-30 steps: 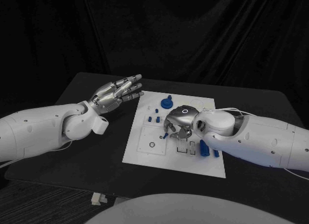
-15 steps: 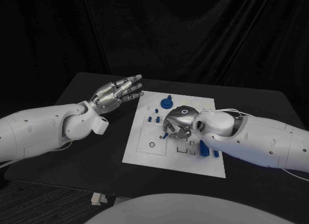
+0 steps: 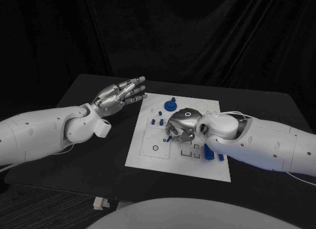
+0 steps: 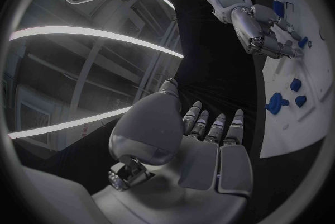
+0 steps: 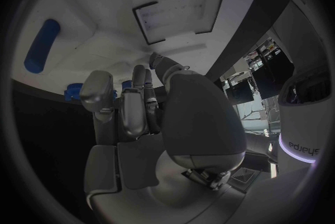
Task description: Assemble the parts on the task board
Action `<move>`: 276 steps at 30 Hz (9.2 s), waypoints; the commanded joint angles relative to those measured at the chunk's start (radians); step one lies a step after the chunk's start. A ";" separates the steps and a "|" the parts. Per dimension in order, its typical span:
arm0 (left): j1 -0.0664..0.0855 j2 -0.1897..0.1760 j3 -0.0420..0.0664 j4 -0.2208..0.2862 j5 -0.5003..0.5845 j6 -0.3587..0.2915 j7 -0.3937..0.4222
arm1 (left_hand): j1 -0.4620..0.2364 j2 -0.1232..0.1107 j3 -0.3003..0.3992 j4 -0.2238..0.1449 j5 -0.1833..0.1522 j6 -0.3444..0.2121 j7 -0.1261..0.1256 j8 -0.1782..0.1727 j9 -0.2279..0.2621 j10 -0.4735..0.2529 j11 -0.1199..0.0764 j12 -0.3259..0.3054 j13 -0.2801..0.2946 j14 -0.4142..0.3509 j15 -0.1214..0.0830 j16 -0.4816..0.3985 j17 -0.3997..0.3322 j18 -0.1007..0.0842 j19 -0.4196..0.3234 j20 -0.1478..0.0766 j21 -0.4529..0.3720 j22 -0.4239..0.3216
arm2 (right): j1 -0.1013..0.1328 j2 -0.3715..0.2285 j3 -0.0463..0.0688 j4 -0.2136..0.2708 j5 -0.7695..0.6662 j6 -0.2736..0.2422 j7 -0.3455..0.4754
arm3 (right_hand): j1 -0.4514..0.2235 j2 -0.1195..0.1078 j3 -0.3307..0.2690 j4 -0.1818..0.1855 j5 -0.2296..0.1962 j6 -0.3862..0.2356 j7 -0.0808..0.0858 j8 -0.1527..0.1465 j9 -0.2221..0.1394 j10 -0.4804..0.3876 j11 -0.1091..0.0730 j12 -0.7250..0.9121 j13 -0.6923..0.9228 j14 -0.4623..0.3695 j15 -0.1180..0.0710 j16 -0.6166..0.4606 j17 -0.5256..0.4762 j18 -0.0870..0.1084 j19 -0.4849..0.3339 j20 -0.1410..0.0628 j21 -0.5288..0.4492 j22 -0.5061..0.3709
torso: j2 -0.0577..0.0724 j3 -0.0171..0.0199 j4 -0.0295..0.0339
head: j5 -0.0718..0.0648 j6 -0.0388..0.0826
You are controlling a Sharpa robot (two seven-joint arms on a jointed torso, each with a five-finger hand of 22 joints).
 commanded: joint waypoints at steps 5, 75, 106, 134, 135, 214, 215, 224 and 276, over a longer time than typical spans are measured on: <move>-0.002 0.003 0.001 -0.001 0.004 0.018 0.012 | 0.010 0.003 0.005 -0.014 0.012 0.003 0.007 0.006 0.005 -0.001 0.011 0.018 -0.001 0.003 0.014 0.017 0.005 -0.014 0.002 0.000 0.009 -0.004 | -0.007 0.006 0.001 -0.009 -0.008 -0.008 0.006 | 0.014 0.013 0.025 0.006 0.034 0.053 -0.003 0.042 0.026 -0.013 0.000 0.014 0.019 0.008 0.001 -0.014 -0.006 -0.021 0.010 -0.002 -0.018 0.132 | -0.001 -0.0002 0.0006 | 0.001 0.000; -0.063 0.051 0.001 -0.002 -0.615 -0.087 -0.113 | 0.167 -0.169 0.284 0.005 0.224 0.565 0.080 0.083 0.046 1.537 0.017 1.431 1.544 1.538 -0.167 1.555 1.563 -0.138 1.366 -0.167 1.434 1.307 | 0.083 -0.039 0.001 0.080 -0.008 -0.094 -0.069 | 0.017 0.026 0.039 -0.003 0.103 0.132 -0.009 0.103 0.090 0.013 -0.001 -0.011 -0.003 0.016 0.003 -0.004 0.007 -0.024 0.019 -0.002 -0.004 0.135 | 0.001 0.0001 0.0010 | 0.008 0.000; -0.068 0.111 0.001 -0.035 -0.625 -0.078 -0.128 | 0.153 -0.191 0.366 -0.021 0.213 0.353 0.067 0.021 0.025 1.537 0.007 1.431 1.544 1.538 -0.175 1.555 1.563 -0.134 1.354 -0.173 1.422 1.305 | 0.060 -0.029 0.001 0.090 -0.008 -0.084 -0.041 | 0.019 0.026 0.042 -0.006 0.105 0.127 -0.005 0.101 0.091 0.015 0.001 -0.012 -0.004 0.016 0.005 -0.005 0.006 -0.024 0.019 0.000 -0.005 0.135 | 0.000 0.0001 0.0001 | 0.006 0.000; -0.072 0.128 0.001 -0.069 -0.625 -0.067 -0.158 | 0.144 -0.193 0.376 -0.025 0.210 0.382 0.070 0.029 0.031 1.537 0.005 1.431 1.544 1.538 -0.180 1.555 1.563 -0.133 1.351 -0.179 1.418 1.303 | 0.060 -0.038 0.001 0.106 -0.008 -0.115 -0.025 | 0.022 0.026 0.045 -0.008 0.106 0.127 -0.004 0.101 0.093 0.016 0.003 -0.014 -0.005 0.017 0.006 -0.004 0.006 -0.025 0.020 0.000 -0.002 0.135 | 0.001 0.0004 -0.0007 | 0.007 0.000; -0.072 0.129 0.001 -0.071 -0.625 -0.067 -0.158 | 0.144 -0.193 0.376 -0.025 0.210 0.382 0.070 0.029 0.031 1.537 0.005 1.431 1.544 1.538 -0.180 1.555 1.563 -0.133 1.351 -0.179 1.418 1.303 | 0.060 -0.038 0.001 0.108 -0.008 -0.116 -0.024 | 0.022 0.026 0.045 -0.008 0.106 0.127 -0.004 0.101 0.093 0.016 0.003 -0.014 -0.005 0.017 0.006 -0.004 0.006 -0.025 0.020 0.000 -0.002 0.135 | 0.001 0.0003 -0.0005 | 0.007 0.000; -0.080 -0.008 0.002 -0.001 -0.625 -0.157 -0.128 | 0.121 -0.198 0.399 -0.030 0.208 0.483 0.081 0.048 0.042 1.537 0.014 1.431 1.544 1.538 -0.173 1.555 1.563 -0.132 1.345 -0.175 1.410 1.301 | 0.013 -0.034 0.001 0.087 -0.008 -0.099 -0.021 | 0.052 0.027 0.089 -0.073 0.166 0.121 0.034 0.073 0.117 0.114 0.036 -0.298 -0.254 0.026 0.042 0.004 0.013 -0.032 0.036 0.032 0.053 0.146 | -0.001 0.0002 0.0000 | 0.026 0.000; -0.080 -0.011 0.002 0.001 -0.625 -0.158 -0.127 | 0.121 -0.198 0.399 -0.030 0.208 0.483 0.081 0.048 0.042 1.537 0.014 1.431 1.544 1.538 -0.173 1.555 1.563 -0.132 1.345 -0.175 1.410 1.301 | 0.011 -0.033 0.001 0.086 -0.008 -0.098 -0.020 | 0.052 0.027 0.089 -0.073 0.166 0.121 0.034 0.073 0.117 0.114 0.036 -0.298 -0.254 0.026 0.042 0.004 0.013 -0.032 0.036 0.032 0.053 0.146 | -0.001 0.0002 0.0001 | 0.027 0.000; -0.080 -0.033 0.002 0.013 -0.625 -0.169 -0.124 | 0.120 -0.198 0.400 -0.030 0.209 0.485 0.081 0.049 0.043 1.537 0.014 1.431 1.544 1.538 -0.173 1.555 1.563 -0.131 1.342 -0.174 1.408 1.299 | -0.004 -0.022 0.001 0.078 -0.008 -0.109 -0.017 | 0.047 0.028 0.086 -0.071 0.159 0.123 0.033 0.073 0.117 0.118 0.035 -0.304 -0.259 0.026 0.042 0.004 0.013 -0.032 0.035 0.032 0.055 0.146 | 0.000 0.0000 0.0006 | 0.036 0.000; -0.079 -0.049 0.002 0.017 -0.624 -0.158 -0.143 | 0.115 -0.201 0.402 -0.030 0.209 0.492 0.083 0.050 0.043 1.537 0.016 1.431 1.544 1.538 -0.171 1.555 1.563 -0.128 1.333 -0.173 1.400 1.294 | -0.015 -0.012 0.001 0.084 -0.008 -0.108 -0.027 | 0.043 0.029 0.082 -0.070 0.156 0.127 0.031 0.073 0.118 0.126 0.033 -0.307 -0.263 0.028 0.041 0.007 0.016 -0.032 0.035 0.032 0.055 0.146 | 0.000 0.0003 0.0000 | 0.040 0.000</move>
